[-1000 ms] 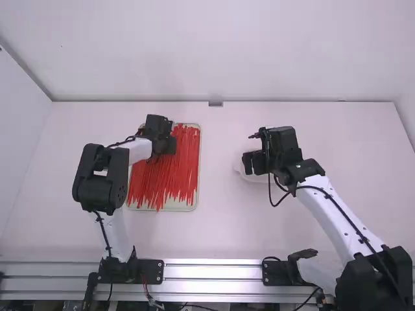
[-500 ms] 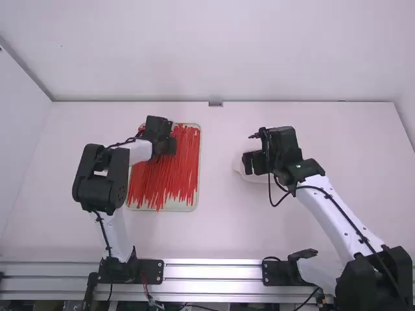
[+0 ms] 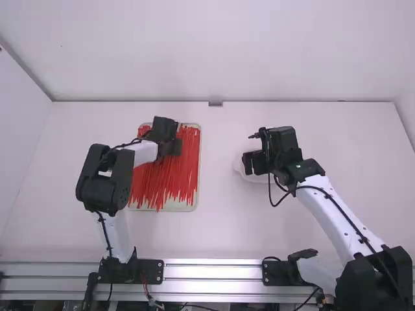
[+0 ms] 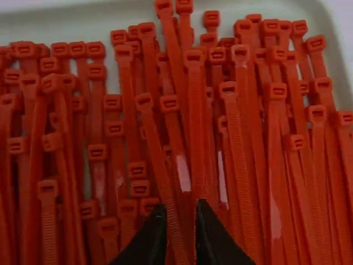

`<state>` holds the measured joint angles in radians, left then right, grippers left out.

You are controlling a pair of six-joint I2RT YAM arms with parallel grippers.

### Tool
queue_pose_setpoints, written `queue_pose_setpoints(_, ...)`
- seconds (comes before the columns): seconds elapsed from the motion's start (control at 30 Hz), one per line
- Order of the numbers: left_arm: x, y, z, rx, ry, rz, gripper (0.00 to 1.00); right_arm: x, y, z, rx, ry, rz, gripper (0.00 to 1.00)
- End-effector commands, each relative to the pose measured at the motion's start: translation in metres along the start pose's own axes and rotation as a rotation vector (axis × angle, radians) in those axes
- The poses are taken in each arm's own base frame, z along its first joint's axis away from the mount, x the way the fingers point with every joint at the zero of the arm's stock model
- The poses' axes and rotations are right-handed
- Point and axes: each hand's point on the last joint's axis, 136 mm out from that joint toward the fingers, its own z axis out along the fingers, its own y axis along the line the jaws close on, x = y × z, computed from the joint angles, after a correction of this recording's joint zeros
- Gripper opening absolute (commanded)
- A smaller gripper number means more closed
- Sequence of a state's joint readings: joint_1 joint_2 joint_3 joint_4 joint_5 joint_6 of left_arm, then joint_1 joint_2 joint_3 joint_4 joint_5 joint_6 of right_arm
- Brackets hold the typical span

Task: Fasten the cable tie

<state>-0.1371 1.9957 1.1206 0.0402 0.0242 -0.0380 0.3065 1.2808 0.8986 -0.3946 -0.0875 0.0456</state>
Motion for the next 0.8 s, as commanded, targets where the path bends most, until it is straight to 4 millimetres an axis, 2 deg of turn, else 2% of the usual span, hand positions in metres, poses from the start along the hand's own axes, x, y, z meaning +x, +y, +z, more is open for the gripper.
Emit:
queue_pose_setpoints(0.0, 0.0102, 0.0121, 0.0055, -0.036, 0.024, -0.031, 0.15, -0.0137, 0.0021, -0.0048, -0.004, -0.027, -0.003, 0.98)
queue_pose_setpoints(0.77, 0.0182, 0.0167, 0.0049, -0.054, 0.056, -0.033, 0.17, -0.0140, 0.0016, -0.0048, -0.003, -0.028, -0.005, 0.98)
